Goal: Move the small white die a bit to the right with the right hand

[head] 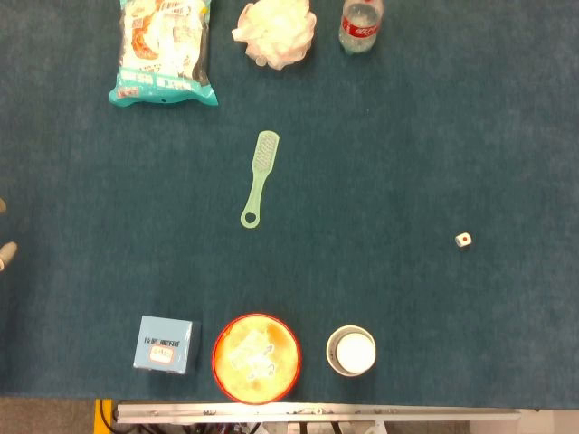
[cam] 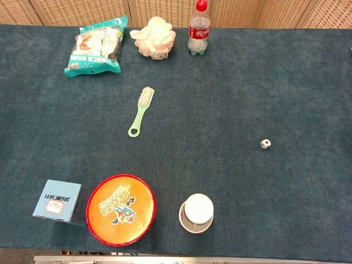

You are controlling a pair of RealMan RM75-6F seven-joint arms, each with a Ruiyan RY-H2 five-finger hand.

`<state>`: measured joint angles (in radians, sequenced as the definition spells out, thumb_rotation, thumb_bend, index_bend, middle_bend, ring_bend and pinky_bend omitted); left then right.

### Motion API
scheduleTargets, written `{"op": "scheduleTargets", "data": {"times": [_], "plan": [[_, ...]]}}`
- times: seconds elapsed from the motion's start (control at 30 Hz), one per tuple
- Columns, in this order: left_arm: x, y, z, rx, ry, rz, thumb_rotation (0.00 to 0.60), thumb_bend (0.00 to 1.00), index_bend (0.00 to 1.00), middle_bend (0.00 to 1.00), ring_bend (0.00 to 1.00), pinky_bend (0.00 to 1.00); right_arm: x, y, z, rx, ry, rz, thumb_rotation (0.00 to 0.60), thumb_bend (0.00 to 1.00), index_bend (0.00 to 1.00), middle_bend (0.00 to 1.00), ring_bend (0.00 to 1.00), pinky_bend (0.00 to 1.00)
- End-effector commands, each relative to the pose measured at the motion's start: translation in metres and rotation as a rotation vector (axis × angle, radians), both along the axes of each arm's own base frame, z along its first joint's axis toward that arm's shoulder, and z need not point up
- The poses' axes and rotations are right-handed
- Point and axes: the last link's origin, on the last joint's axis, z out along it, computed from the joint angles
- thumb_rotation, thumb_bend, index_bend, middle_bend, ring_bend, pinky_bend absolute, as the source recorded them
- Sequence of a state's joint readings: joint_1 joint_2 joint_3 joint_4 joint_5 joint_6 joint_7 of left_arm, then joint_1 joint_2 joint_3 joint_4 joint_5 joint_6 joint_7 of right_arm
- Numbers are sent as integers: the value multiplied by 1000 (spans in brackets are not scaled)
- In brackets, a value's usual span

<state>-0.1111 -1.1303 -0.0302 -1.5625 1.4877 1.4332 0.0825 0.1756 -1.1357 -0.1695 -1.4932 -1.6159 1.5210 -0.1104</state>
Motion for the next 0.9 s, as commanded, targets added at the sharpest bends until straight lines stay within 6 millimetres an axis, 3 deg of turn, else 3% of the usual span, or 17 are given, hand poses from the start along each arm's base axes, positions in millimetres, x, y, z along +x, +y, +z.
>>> {"op": "scheduleTargets", "data": {"times": [0.03, 0.47, 0.67, 0.9], "plan": [[1, -2, 0, 6, 1, -5, 600, 147, 446, 415, 246, 388, 2, -2, -2, 18, 3, 5, 600, 809, 458, 313, 282, 413], [-2, -6, 1, 23, 20, 16, 600, 147, 445, 421, 246, 388, 26, -11, -16, 133, 50, 77, 600, 828, 458, 347, 300, 448], [0, -9, 5, 39, 12, 2, 600, 147, 446, 422, 247, 388, 53, -28, -19, 175, 186, 111, 600, 860, 458, 489, 491, 626], [0, -11, 7, 47, 11, 7, 600, 147, 446, 422, 246, 388, 88, -50, -28, 233, 328, 174, 600, 898, 458, 615, 658, 735]]}}
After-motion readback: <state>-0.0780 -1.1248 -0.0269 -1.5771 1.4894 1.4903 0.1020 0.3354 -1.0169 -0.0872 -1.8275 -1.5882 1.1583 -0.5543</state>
